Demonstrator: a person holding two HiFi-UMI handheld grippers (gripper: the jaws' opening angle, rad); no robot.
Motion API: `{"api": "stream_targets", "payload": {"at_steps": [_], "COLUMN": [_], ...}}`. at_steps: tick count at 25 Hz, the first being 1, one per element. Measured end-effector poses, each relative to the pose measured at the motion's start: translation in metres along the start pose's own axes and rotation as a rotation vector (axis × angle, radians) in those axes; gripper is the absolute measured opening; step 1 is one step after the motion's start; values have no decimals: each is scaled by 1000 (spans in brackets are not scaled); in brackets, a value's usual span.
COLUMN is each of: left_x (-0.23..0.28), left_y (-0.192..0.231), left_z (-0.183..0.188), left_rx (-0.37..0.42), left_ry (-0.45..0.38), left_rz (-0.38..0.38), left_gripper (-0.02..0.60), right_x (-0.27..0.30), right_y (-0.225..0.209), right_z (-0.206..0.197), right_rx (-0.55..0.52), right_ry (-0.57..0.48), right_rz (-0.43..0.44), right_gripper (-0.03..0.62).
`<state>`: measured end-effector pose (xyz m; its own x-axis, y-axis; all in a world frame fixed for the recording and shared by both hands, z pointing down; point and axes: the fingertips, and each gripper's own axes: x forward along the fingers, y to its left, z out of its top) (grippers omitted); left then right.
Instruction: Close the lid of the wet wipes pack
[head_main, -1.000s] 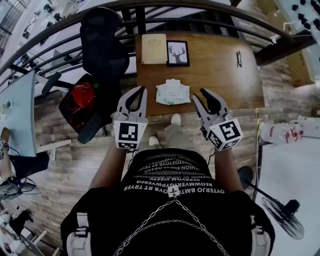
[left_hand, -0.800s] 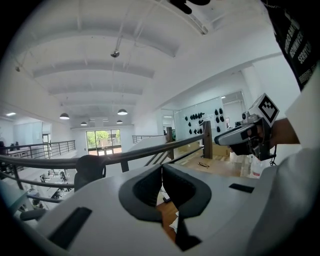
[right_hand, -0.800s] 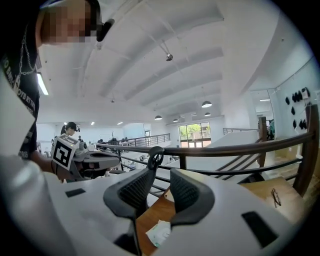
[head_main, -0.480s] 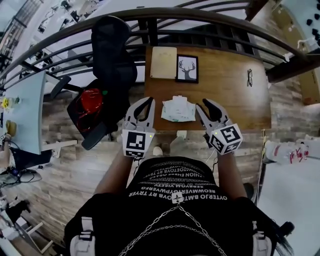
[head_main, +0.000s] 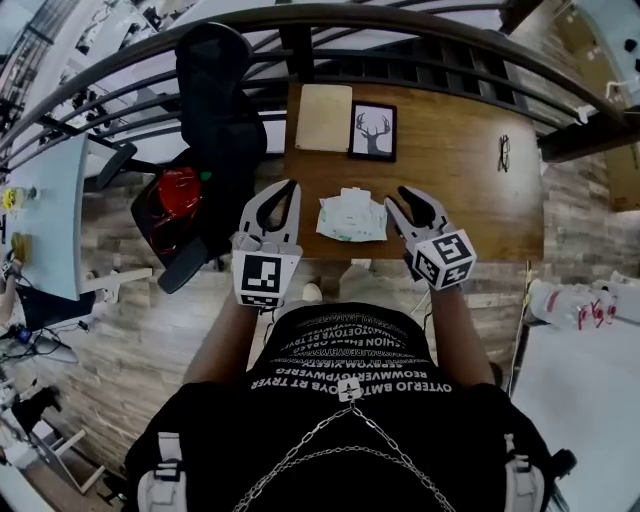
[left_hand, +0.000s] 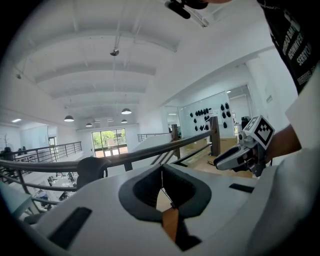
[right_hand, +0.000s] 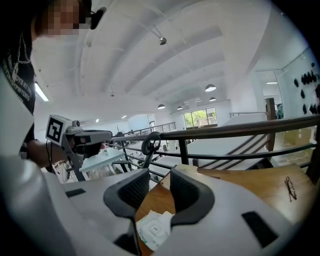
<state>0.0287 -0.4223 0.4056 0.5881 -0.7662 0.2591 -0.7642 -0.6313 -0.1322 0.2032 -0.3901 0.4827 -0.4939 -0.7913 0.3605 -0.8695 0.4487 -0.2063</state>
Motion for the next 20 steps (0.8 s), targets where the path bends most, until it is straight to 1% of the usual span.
{"api": "stream_targets", "payload": {"at_steps": [7,9,14,20], "left_x": [9,12,17,15], "left_y": [11,9,3,1], "left_z": [-21,-27,-50,-66], "left_rx": [-33,-38,-45,-53], "left_ry": [38,47,87,122], "left_rz": [42,42,32,38], "left_gripper": [28,28,28,28], "right_x": [27,36,57,81], "right_y": [-15,-19,-29,-32], "right_z": [-34,-47,-86,-126], "right_rx": [27,39,106,120], "right_ry": [79,108,172,237], "right_rz": [25,29,39,62], "right_gripper": [124,126,130,140]}}
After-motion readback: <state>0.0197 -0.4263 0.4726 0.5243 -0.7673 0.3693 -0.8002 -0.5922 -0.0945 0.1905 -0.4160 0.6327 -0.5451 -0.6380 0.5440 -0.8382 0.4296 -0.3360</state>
